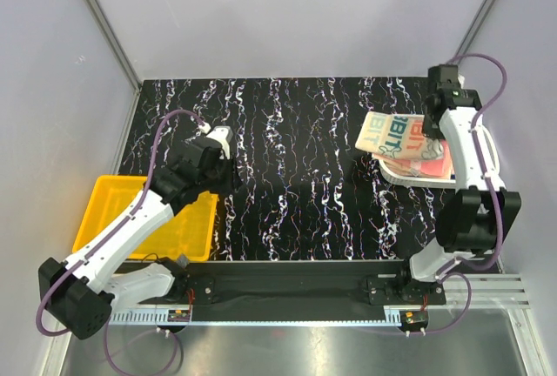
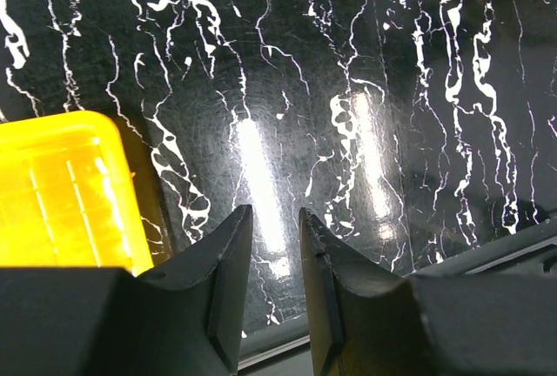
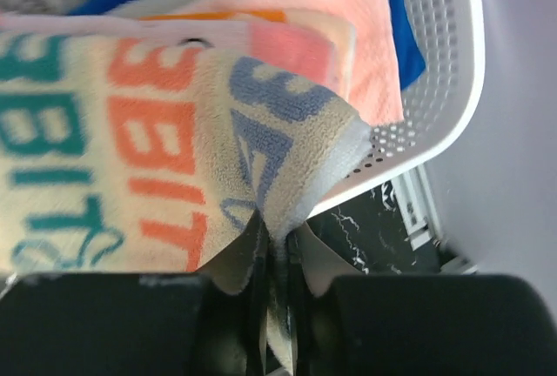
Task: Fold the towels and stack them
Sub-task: Neatly place the folded towel into the bin
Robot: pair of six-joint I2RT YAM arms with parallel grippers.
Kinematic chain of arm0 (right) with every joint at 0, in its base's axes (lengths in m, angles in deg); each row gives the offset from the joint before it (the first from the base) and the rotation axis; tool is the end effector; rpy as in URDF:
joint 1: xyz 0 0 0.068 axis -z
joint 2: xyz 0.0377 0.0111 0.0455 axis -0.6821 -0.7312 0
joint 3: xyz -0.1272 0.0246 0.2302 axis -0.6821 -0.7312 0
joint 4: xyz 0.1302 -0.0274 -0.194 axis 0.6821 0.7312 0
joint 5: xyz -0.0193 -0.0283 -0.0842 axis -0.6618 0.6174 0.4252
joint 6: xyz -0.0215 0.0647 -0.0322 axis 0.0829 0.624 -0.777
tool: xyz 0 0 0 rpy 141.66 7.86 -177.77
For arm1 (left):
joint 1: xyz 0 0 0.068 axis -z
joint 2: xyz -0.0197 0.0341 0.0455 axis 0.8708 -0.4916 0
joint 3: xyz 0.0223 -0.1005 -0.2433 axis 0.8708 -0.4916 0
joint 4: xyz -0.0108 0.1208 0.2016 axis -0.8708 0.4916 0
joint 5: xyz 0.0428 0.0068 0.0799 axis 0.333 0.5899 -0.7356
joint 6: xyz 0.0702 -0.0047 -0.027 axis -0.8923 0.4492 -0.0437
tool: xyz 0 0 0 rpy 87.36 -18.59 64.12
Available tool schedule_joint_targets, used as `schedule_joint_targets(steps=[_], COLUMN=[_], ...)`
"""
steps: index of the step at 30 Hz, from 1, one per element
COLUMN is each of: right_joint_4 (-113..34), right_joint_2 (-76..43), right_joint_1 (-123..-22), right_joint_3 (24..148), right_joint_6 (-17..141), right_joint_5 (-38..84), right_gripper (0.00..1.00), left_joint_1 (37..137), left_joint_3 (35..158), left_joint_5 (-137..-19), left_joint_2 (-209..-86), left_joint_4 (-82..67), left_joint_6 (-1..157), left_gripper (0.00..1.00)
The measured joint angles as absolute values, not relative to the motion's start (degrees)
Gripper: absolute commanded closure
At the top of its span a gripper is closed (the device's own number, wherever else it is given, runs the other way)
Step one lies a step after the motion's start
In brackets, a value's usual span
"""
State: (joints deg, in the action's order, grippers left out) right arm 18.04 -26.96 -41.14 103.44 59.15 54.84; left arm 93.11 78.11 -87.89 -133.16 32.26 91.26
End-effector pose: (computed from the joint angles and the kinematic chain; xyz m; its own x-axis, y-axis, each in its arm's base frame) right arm 0.3132 -0.0361 0.3234 -0.8152 0.0923 -0.5718 0.3121 0.9016 -0.2995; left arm 0.1823 -0.1144 0.2727 -0.7582 -0.0215 -0.6517 0.2190 0.9330 -0.2855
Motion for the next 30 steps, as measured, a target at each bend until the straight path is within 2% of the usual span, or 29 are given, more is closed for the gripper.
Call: schedule_joint_targets(steps=[4,5,6,7,10,17,24,29,30], right_joint_4=[14.15,13.21,12.97,12.66,11.98,12.97,13.23,10.28,9.49], right_joint_2=[-32.12,-33.61,-34.94,-36.34,-38.26,-35.79,-25.96,-17.17,-16.45], right_joint_1=[-34.61,-33.6,-32.77,-32.03,-31.07,-31.07,-31.53,-39.53,-44.55], right_joint_3=[98.15,97.23,96.79,96.59,96.35,99.09,100.57,99.11,98.63], right_joint_6=[62.91,63.76,64.48,65.51,66.71,68.68,70.17,72.33,72.83], right_joint_5=[54.99,55.15,55.26,55.32,55.78,55.39,51.61,48.28,48.42], right_gripper=[0.57,0.44,0.25,0.15,0.0,0.0,0.0,0.0,0.0], left_joint_1=[93.13,93.13,93.13,93.13,93.13,93.13,93.13,93.13,93.13], left_joint_3=[78.11,78.11,78.11,78.11,78.11,78.11,78.11,78.13,78.21], left_joint_5=[-86.64,-86.38,-86.18,-86.05,-85.85,-85.61,-85.61,-85.68,-85.92], left_joint_2=[-133.7,-133.79,-133.79,-133.79,-133.79,-133.79,-133.79,-133.79,-133.79], left_joint_4=[32.08,32.06,32.06,32.06,31.99,31.93,31.86,31.89,31.97], left_joint_6=[91.24,91.24,91.26,91.24,91.24,91.22,91.04,91.04,91.04], left_gripper=[0.67,0.66,0.66,0.66,0.64,0.62,0.59,0.57,0.57])
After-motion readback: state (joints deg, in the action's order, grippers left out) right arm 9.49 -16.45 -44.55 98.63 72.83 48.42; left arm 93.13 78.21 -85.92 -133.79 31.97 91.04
